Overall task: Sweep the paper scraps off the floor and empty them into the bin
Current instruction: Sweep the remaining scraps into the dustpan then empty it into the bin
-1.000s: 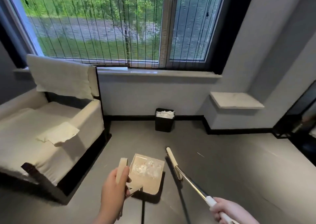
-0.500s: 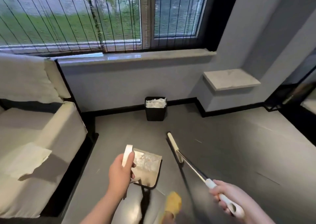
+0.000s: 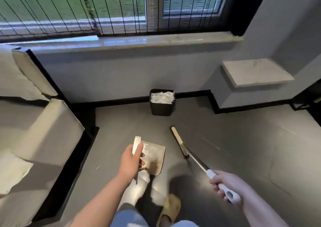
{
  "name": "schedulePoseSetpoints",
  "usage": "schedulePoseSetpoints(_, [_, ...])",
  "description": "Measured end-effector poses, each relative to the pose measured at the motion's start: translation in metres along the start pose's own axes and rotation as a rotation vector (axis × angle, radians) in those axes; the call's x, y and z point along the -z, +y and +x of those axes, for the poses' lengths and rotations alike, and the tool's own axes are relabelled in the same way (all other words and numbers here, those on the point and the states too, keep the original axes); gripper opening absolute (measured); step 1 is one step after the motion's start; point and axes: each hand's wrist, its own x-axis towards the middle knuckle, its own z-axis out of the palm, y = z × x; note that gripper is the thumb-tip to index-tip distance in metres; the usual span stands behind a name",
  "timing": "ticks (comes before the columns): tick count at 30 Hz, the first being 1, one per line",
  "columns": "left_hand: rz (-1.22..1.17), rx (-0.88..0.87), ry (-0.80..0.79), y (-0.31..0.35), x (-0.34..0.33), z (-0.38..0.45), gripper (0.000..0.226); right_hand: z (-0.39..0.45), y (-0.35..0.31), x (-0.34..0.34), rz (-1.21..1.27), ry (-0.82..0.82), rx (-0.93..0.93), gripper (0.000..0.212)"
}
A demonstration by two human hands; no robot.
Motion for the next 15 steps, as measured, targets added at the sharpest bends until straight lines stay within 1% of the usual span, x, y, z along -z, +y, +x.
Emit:
schedulePoseSetpoints(3, [-0.002,0.031,-0.062,0.004,-0.003,0.02,0.031,0.01,-0.017,-0.006,-0.018,-0.004,-0.007,0.029])
schedulePoseSetpoints(8, [0.017,0.084,-0.143,0.014,0.015,0.06,0.04,0.025,-0.04,-0.019,0.025,0.001,-0.035,0.028])
schedulePoseSetpoints(12, [-0.114,0.207,-0.183,0.018,0.034,0.085,0.051,0.03,-0.045,-0.044,0.12,0.006,-0.062,0.032])
schedulePoseSetpoints(15, [-0.165,0.333,-0.237,0.011,0.042,0.096,0.069,0.033,-0.051,-0.059,0.14,0.037,-0.062,0.034])
